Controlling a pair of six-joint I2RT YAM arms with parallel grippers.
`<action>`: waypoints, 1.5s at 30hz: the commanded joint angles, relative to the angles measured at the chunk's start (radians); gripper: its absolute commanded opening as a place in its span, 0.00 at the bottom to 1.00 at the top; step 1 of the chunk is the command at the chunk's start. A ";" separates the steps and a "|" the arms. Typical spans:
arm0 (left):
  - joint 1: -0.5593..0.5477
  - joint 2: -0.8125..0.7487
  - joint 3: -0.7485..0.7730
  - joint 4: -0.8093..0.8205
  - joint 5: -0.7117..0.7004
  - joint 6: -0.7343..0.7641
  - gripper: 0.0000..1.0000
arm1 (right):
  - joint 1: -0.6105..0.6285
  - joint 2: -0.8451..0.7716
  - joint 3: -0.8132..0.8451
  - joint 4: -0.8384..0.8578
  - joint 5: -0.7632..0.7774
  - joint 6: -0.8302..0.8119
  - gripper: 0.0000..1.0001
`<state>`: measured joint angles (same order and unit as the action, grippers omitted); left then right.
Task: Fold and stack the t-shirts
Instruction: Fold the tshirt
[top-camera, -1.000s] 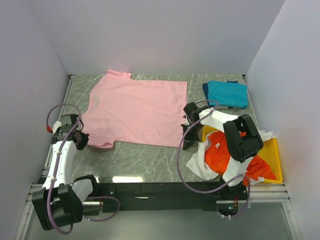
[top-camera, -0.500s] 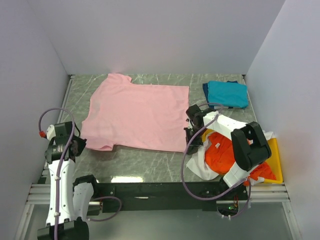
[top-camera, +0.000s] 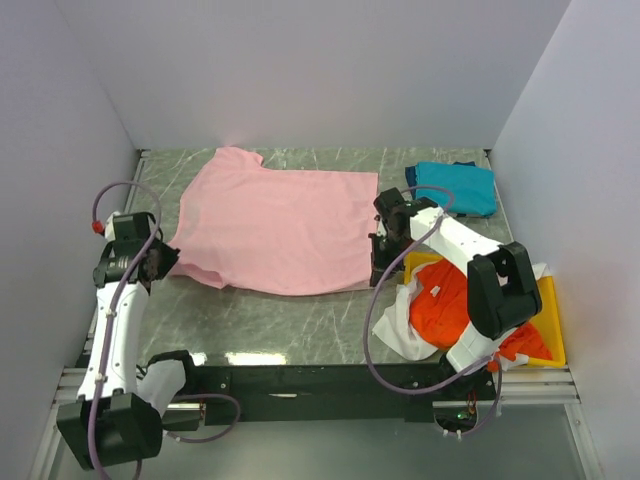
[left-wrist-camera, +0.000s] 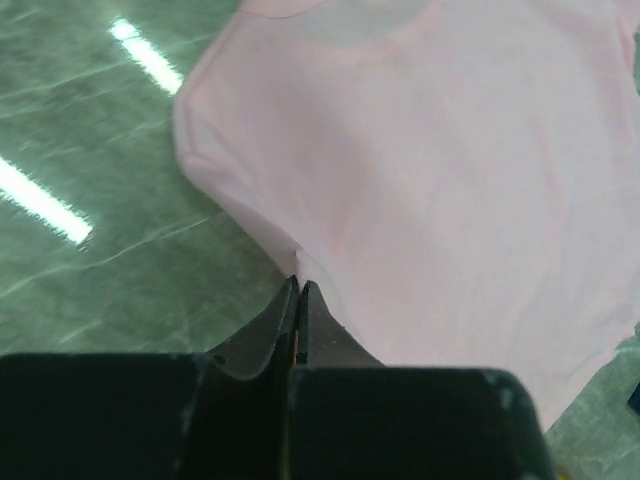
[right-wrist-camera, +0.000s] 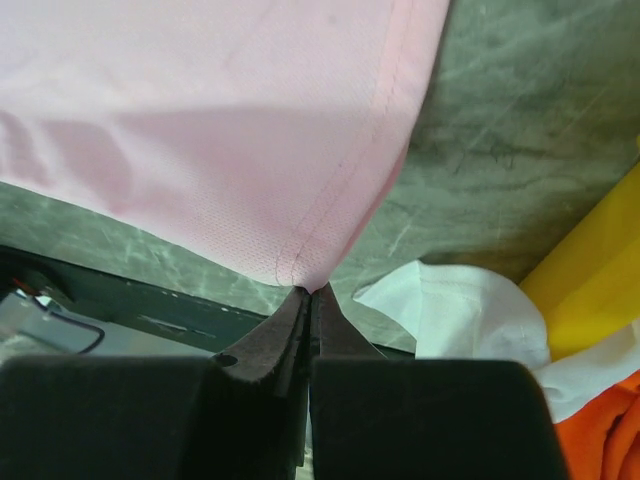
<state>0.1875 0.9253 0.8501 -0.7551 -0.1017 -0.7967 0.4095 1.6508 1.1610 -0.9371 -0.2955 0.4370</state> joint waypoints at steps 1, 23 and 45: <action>-0.048 0.047 0.063 0.152 0.025 0.031 0.00 | -0.017 0.036 0.068 -0.016 0.021 0.003 0.00; -0.120 0.423 0.260 0.421 0.020 0.179 0.01 | -0.141 0.274 0.331 -0.019 0.025 -0.047 0.00; -0.120 0.722 0.495 0.415 0.082 0.257 0.00 | -0.181 0.429 0.503 -0.054 0.039 -0.067 0.00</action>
<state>0.0704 1.6321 1.2911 -0.3454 -0.0299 -0.5606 0.2390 2.0609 1.6154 -0.9741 -0.2707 0.3870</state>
